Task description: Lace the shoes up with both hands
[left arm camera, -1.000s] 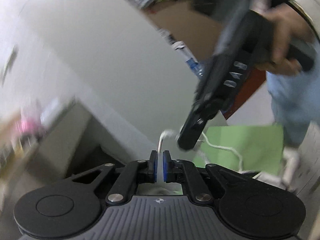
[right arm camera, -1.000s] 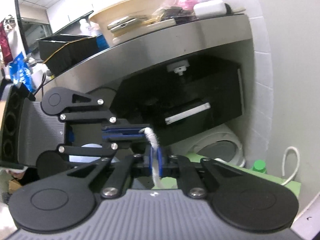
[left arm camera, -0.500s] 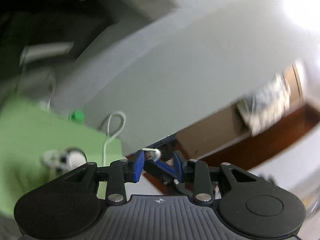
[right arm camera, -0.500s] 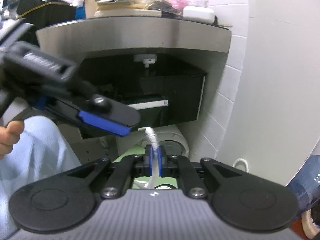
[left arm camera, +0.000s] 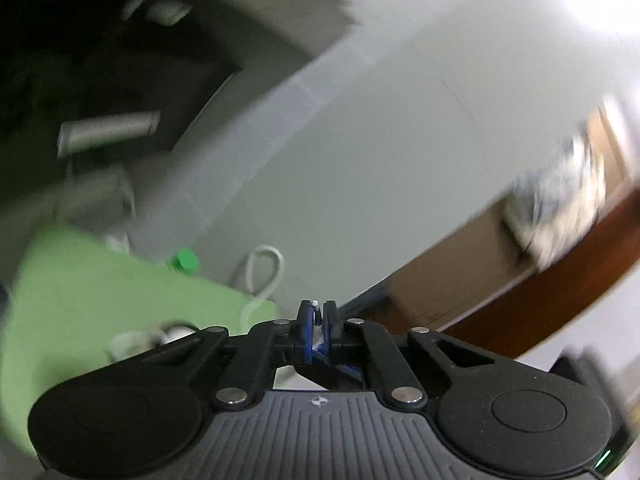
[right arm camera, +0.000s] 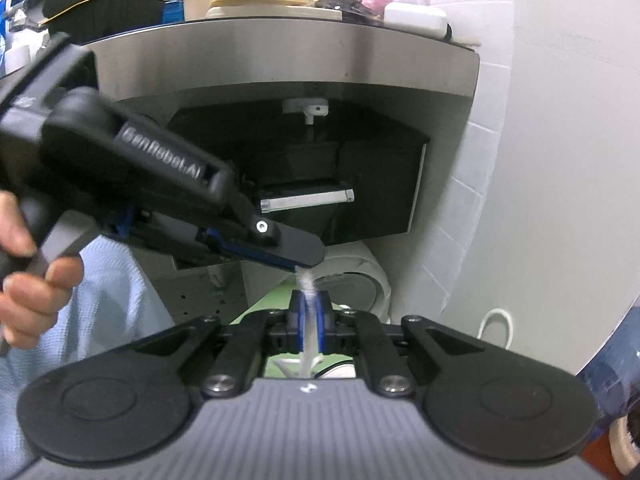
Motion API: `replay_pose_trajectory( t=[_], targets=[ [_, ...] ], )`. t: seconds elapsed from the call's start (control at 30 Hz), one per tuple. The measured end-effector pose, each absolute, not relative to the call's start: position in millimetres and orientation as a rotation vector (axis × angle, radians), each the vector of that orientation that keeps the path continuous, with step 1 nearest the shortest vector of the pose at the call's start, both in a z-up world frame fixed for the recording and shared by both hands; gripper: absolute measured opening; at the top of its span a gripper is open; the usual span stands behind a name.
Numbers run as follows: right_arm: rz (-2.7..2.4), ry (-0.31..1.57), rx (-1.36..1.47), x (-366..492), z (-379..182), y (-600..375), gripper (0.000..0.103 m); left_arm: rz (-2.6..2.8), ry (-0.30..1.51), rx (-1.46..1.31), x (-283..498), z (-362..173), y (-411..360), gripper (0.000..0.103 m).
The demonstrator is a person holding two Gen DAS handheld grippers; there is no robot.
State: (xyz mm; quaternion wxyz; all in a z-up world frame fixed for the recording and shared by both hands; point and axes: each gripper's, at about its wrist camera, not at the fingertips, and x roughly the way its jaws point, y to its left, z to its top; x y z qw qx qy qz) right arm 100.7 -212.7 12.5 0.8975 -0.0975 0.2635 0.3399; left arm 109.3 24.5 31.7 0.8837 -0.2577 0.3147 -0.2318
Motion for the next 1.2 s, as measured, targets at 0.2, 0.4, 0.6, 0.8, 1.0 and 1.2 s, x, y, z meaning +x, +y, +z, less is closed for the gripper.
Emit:
replay_pose_trajectory(
  t=[0.2,0.4,0.6,0.8,1.0,1.2],
  targets=[
    [0.729,0.609,-0.018,108,2,-233,0.019,-0.426,0.575,-0.239,109,27,11,0.004],
    [0.580,0.700,0.047,145,-20,-276,0.024,-0.400,0.575,-0.139,123,-5,13,0.004],
    [0.383,0.745,0.003,228,-62,-290,0.029,-0.392,0.610,-0.147,130,-31,20,0.004],
    [0.296,0.855,-0.083,322,-125,-263,0.029,-0.384,0.632,-0.159,132,-39,25,0.004],
    [0.229,0.981,-0.102,376,-172,-250,0.028,-0.370,0.634,-0.179,137,-39,24,0.004],
    [0.233,1.048,-0.070,378,-181,-256,0.004,-0.367,0.648,-0.186,141,-39,25,0.004]
  ],
)
